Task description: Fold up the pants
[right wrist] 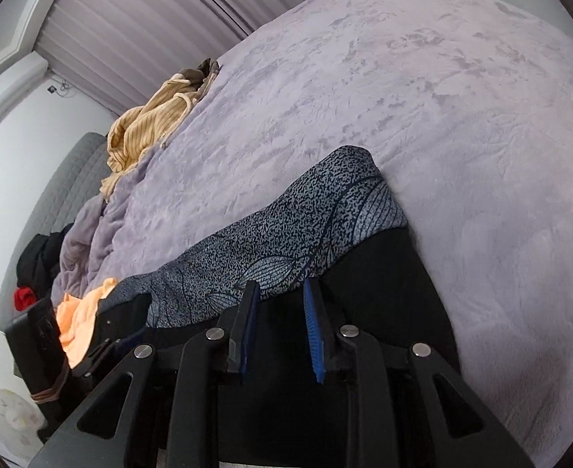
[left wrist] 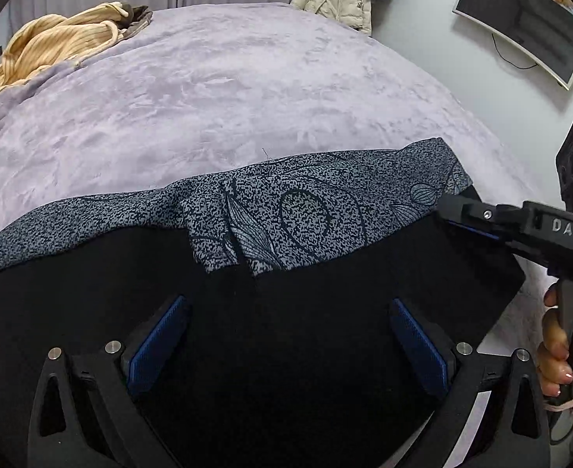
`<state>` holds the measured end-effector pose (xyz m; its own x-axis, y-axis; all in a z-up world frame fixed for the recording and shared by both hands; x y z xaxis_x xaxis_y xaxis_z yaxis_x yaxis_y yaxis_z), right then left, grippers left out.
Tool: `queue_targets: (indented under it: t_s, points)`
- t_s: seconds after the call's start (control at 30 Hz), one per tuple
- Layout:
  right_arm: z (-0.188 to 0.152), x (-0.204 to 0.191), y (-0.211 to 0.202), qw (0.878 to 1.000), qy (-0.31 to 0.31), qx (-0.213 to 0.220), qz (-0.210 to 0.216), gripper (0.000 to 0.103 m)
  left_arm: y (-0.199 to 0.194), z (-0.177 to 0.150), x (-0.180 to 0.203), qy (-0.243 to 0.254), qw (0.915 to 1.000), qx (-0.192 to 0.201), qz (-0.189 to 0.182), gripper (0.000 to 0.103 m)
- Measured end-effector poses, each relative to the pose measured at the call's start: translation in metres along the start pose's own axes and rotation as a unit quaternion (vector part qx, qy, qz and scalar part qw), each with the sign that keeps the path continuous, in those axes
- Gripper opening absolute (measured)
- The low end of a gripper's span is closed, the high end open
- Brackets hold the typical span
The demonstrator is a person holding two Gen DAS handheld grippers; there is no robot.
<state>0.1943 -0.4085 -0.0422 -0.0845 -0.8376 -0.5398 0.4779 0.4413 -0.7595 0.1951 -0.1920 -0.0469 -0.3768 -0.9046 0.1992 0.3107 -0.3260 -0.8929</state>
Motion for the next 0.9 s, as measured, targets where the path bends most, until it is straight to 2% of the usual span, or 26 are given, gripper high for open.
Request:
queue_targets:
  t_s: [0.13, 0.23, 0.33, 0.47, 0.7, 0.77, 0.8, 0.9]
  points:
    - [-0.008, -0.004, -0.003, 1.0, -0.012, 0.007, -0.013, 0.025, -0.023, -0.003, -0.008, -0.005, 0.9952, 0.011, -0.097, 0.102]
    - [-0.008, 0.001, -0.005, 1.0, 0.008, 0.015, 0.005, 0.025, -0.027, -0.006, -0.008, 0.001, 0.9876, -0.009, -0.157, 0.102]
    - [-0.007, 0.004, -0.005, 1.0, 0.015, 0.014, 0.017, 0.025, -0.024, -0.005, -0.005, -0.003, 0.9829, -0.017, -0.183, 0.102]
    - [-0.008, 0.004, -0.005, 1.0, 0.012, 0.013, 0.02, 0.025, -0.025, -0.002, -0.002, -0.021, 0.9715, -0.016, -0.236, 0.102]
    - [-0.01, 0.007, -0.005, 0.999, 0.015, 0.017, 0.03, 0.025, -0.043, -0.006, 0.021, 0.032, 0.9761, -0.005, -0.215, 0.102]
    - [-0.011, 0.007, -0.005, 0.999, 0.015, 0.019, 0.03, 0.025, -0.037, -0.005, 0.026, 0.043, 0.9819, -0.012, -0.184, 0.102]
    - [-0.01, 0.008, -0.005, 0.999, 0.015, 0.018, 0.03, 0.025, -0.028, -0.004, 0.028, 0.044, 0.9846, -0.028, -0.167, 0.102]
    - [-0.01, 0.008, -0.005, 0.999, 0.015, 0.019, 0.03, 0.025, -0.01, -0.003, 0.028, 0.048, 0.9898, -0.049, -0.125, 0.092]
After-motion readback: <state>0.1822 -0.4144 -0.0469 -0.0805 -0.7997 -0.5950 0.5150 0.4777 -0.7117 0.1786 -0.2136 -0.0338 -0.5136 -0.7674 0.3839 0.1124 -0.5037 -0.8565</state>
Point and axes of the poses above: each gripper's, at about its wrist camera, not at the fingertips, and y roughly the way its jaws point, x to its right, z to its top, the point moved 3 cm from there along y, roughly the way its jaws point, and after that the axes turned 8 degrees about -x, right-handed, at the moved point
